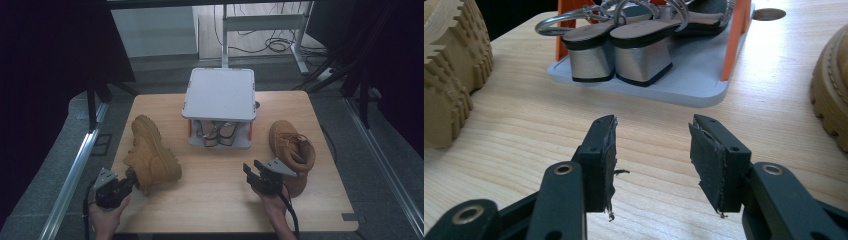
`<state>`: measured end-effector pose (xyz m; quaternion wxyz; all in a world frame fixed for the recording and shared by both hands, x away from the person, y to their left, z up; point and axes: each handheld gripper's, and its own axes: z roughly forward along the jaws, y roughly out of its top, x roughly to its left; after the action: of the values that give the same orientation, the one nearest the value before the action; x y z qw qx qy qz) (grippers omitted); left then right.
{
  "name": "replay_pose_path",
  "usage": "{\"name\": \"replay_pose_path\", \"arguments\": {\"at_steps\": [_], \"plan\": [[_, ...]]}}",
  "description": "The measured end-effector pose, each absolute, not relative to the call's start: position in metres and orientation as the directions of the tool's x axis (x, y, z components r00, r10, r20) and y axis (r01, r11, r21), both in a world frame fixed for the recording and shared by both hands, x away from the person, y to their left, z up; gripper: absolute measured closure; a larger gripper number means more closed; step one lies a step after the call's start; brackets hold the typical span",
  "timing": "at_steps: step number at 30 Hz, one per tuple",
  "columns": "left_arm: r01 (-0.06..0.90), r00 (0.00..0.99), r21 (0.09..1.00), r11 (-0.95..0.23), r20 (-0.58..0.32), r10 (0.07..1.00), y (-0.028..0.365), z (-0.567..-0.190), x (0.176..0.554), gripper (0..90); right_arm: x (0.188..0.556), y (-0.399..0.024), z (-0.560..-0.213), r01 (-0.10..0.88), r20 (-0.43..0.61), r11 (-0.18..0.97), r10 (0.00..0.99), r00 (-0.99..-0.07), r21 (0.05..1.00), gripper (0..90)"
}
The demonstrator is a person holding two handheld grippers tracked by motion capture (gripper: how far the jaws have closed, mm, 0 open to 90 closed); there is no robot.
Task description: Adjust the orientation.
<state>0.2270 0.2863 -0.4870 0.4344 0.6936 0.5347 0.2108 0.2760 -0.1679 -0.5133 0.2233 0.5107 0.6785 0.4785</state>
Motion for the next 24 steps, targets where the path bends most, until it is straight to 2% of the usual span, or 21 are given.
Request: {"name": "replay_pose_path", "arguments": {"at_steps": [24], "plan": [[0.554,0.398,0.830,-0.062,-0.199,0.896,0.251,-0.470,0.260,88.1,0.277,-0.173,-0.518,0.471,0.167,0.019,0.922,-0.349,0.882,51.5]]}}
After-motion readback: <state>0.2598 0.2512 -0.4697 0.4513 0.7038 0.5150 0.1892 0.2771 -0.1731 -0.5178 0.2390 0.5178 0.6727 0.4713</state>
